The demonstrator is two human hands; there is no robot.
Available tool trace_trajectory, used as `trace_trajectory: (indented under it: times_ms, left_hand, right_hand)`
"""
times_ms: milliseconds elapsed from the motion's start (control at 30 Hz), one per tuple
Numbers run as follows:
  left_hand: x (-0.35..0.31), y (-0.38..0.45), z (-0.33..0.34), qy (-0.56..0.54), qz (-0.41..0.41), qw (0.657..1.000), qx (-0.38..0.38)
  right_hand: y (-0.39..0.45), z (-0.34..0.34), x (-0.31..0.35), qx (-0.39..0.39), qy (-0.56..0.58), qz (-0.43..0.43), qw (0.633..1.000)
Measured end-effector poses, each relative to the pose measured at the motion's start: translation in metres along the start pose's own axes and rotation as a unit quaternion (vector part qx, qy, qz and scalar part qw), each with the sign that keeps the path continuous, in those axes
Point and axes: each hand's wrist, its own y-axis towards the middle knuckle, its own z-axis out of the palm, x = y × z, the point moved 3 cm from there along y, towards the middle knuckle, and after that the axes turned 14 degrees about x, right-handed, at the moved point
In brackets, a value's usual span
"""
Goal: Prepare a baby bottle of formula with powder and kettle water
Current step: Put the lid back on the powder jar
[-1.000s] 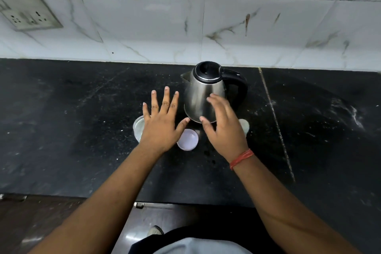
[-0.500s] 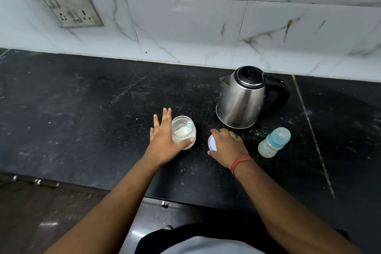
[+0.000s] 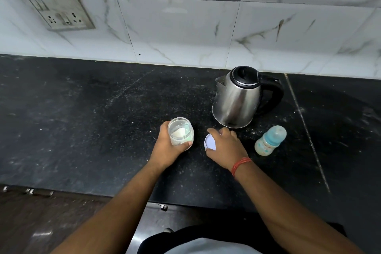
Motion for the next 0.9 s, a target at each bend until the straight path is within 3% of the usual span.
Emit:
trace_trajectory:
  times_ms: [167, 433, 567, 900]
  left_hand:
    - [-0.01, 0.002, 0.007, 0.002, 0.047, 0.999, -0.013]
    - [-0.054, 0.007, 0.031, 0.035, 0.127, 0.991, -0.018]
    - [-0.081, 0.008, 0.046, 0.033, 0.167, 0.985, -0.002]
    - [-0.118, 0.013, 0.066, 0.034, 0.199, 0.979, 0.018]
  right_hand:
    - [-0.014, -0.02, -0.008, -0.025, 0.165, -0.015, 0.986]
    - [-0.04, -0.081, -0.016, -0.132, 0.387, -0.069, 0.91]
    - [-0.05, -0.108, -0.022, -0.195, 0.363, -0.094, 0.906]
    - [-0.051, -0.126, -0.028, -0.176, 0.214, -0.207, 0.938]
